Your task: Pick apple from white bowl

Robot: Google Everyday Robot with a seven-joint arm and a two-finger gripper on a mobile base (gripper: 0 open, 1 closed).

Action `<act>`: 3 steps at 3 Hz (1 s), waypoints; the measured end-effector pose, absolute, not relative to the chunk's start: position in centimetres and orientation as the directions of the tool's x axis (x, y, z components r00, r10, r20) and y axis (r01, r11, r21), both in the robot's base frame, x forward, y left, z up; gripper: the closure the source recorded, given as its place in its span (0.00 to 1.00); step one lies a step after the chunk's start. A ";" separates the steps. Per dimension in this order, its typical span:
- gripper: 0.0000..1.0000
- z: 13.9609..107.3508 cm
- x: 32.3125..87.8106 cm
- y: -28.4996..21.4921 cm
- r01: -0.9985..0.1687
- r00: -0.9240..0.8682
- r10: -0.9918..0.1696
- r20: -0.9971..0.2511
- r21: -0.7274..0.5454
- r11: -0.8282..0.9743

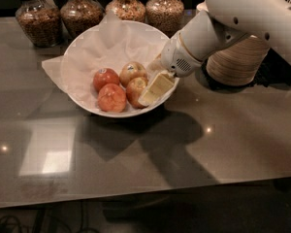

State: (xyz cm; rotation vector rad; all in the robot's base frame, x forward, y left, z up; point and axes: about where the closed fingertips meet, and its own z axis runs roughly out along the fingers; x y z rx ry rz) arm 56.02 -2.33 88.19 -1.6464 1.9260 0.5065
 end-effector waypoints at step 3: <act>0.49 86.0 55.3 0.5 -0.994 -0.084 -0.804 -0.588 -0.011 0.112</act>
Offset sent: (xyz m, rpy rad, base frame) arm -0.0085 0.0360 -0.0200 -0.0454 0.0632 0.0881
